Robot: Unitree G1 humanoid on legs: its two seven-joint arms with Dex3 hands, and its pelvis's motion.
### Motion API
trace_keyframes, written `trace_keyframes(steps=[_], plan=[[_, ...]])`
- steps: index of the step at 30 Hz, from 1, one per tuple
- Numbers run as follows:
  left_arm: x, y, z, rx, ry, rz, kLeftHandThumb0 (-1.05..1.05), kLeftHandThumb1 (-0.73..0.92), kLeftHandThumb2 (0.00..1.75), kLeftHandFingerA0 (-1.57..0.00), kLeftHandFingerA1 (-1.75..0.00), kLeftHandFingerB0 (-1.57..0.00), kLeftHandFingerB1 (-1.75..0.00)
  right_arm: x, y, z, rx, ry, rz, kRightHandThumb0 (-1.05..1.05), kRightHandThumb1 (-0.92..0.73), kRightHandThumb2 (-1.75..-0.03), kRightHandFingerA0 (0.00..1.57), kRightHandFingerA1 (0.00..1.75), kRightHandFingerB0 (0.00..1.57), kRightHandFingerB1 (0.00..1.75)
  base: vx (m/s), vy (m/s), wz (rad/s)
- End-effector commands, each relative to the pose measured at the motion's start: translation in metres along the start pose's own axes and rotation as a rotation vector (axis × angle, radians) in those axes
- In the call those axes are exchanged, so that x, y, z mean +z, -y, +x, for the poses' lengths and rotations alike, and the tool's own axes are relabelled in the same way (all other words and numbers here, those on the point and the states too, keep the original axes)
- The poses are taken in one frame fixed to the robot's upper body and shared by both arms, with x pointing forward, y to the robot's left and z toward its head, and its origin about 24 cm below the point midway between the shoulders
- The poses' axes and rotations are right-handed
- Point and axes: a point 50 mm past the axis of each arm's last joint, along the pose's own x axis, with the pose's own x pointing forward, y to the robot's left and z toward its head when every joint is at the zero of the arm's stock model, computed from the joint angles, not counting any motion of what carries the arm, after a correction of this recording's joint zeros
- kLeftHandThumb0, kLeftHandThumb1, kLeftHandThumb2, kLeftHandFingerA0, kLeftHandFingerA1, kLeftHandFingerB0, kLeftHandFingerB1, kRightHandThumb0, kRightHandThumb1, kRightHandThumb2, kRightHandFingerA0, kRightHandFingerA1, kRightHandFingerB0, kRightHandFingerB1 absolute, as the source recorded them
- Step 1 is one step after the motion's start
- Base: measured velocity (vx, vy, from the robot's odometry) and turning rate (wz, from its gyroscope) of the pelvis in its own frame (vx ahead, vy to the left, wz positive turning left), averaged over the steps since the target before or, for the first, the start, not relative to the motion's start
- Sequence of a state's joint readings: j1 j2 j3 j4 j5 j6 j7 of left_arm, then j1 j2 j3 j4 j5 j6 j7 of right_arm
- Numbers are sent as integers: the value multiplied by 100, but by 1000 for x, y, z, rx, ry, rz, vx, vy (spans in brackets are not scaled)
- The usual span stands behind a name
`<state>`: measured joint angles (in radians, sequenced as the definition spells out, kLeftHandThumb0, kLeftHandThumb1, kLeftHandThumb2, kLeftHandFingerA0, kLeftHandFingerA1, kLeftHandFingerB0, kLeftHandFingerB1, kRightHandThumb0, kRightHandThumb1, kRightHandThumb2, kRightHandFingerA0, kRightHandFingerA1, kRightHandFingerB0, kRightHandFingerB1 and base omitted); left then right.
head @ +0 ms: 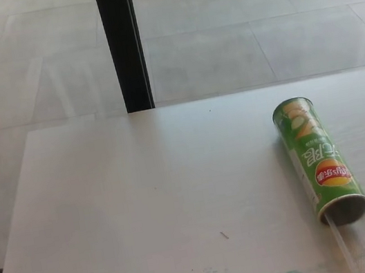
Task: Use the right hand as a fist to push the chips tray inside its container kept in the middle of the desk
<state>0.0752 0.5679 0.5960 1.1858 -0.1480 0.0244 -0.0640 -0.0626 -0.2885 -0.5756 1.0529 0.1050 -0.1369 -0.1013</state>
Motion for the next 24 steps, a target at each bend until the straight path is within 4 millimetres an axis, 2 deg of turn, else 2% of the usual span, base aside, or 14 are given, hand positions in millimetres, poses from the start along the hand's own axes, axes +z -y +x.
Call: trace_keyframes(steps=[1, 3, 4, 5, 6, 8, 9, 11, 12, 13, 18, 21, 22, 24], plan=[[5, -17, -1, 28, 22, -141, -74, 56, 138, -55, -171, -26, -126, 18, 25, 5, -163, 86, 231, -60, -80, -64, 91, 89, 65, 53, 0, 0, 0], [4, -18, -1, 42, 9, -184, -75, 53, 138, -53, -170, -27, -127, 27, 32, 6, -188, 126, 271, -64, -84, -65, 86, 90, 59, 51, 0, 0, 0], [3, -18, -1, 45, 12, -184, -74, 53, 139, -60, -175, -30, -130, 30, 34, 6, -203, 136, 295, -62, -83, -65, 85, 93, 53, 48, 0, 0, 0], [3, -18, -1, 45, 17, -179, -78, 58, 140, -68, -145, -42, -113, 37, 38, 7, -230, 155, 340, -60, -83, -65, 84, 96, 52, 47, 0, 0, 0], [3, -18, -1, 46, 15, -179, -76, 55, 138, -53, -171, -20, -122, 48, 45, 7, -259, 191, 382, -62, -83, -65, 81, 94, 49, 46, 0, 0, 0], [0, -19, -1, 49, 7, -171, -76, 57, 136, -55, -171, -19, -120, 69, 58, 5, -290, 280, 492, -65, -82, -64, 77, 91, 49, 42, 0, 0, 0], [-1, -19, -1, 48, 3, -160, -77, 60, 133, -46, -164, -18, -119, 78, 62, 4, -299, 319, 555, -65, -80, -64, 81, 90, 46, 41, 0, 0, 0], [-3, -20, -2, 50, 2, -124, -79, 59, 133, -50, -163, -22, -121, 95, 67, 2, -331, 379, 608, -68, -79, -64, 80, 93, 51, 42, 0, 0, 0], [-3, -20, -2, 50, 0, -126, -81, 60, 137, -65, -136, -40, -109, 104, 69, 0, -342, 409, 592, -70, -80, -65, 83, 91, 48, 42, 0, 0, 0], [-3, -20, -1, 52, -8, -145, -75, 54, 137, -53, -169, -25, -125, 116, 72, -2, -353, 444, 583, -69, -81, -64, 89, 84, 40, 44, 0, 0, 0], [0, -19, -1, 48, 0, -174, -76, 58, 137, -54, -171, -21, -125, 176, 73, -27, -350, 700, 615, -58, -84, -65, 92, 83, 50, 45, 0, 0, 0], [-1, -19, -1, 50, -3, -188, -76, 60, 134, -47, -167, -20, -124, 185, 71, -36, -348, 747, 599, -60, -84, -65, 91, 83, 50, 42, 0, 0, 0], [-2, -20, -1, 61, -4, -174, -77, 58, 135, -55, -171, -24, -126, 198, 68, -48, -315, 851, 604, -63, -82, -65, 91, 85, 55, 44, 0, 0, 0], [-1, -20, -1, 66, -2, -164, -77, 57, 135, -56, -170, -27, -128, 212, 63, -64, -281, 913, 599, -65, -84, -65, 95, 87, 60, 49, 0, 0, 0]])
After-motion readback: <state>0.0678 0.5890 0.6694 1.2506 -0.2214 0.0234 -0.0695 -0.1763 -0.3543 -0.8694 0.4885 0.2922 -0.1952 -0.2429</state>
